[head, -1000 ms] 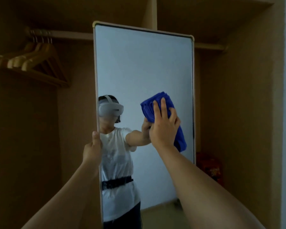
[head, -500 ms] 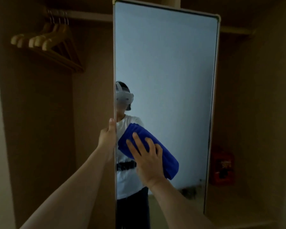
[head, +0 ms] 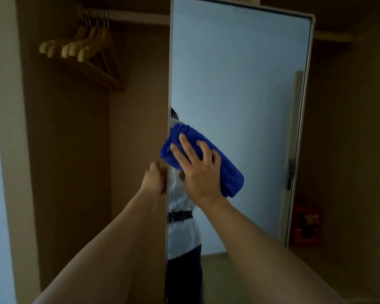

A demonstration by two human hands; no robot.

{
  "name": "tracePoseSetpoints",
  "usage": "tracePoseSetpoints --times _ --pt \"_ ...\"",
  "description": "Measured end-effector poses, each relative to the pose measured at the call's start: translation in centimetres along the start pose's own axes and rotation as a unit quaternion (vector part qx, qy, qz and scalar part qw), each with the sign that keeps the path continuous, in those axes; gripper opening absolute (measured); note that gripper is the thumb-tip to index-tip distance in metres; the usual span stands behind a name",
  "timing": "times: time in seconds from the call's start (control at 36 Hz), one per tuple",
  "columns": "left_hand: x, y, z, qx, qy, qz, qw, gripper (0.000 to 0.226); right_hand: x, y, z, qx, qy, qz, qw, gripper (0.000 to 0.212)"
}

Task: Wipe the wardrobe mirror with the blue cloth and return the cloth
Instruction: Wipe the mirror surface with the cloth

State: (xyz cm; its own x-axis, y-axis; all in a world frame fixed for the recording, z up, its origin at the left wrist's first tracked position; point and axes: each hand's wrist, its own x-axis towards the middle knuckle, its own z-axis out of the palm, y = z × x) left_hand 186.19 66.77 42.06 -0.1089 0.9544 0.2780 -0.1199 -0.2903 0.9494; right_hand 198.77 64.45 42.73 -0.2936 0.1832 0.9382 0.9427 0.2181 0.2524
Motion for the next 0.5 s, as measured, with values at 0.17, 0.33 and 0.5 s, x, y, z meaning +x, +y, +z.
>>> tracePoseSetpoints --times 0.17,0.33,0.5 --pt "0.1 0.2 0.5 -0.002 0.035 -0.029 0.999 0.048 -5.6 -1.0 1.3 0.008 -0.035 -0.024 0.999 0.073" --pt "0.0 0.2 0.8 0.026 0.057 -0.023 0.998 0.054 -7.4 -1.5 1.5 0.015 -0.050 -0.031 0.998 0.061" --pt "0.3 -0.1 1.0 0.060 0.072 -0.047 0.994 0.054 -8.4 -1.1 1.6 0.036 -0.066 -0.067 0.995 0.068"
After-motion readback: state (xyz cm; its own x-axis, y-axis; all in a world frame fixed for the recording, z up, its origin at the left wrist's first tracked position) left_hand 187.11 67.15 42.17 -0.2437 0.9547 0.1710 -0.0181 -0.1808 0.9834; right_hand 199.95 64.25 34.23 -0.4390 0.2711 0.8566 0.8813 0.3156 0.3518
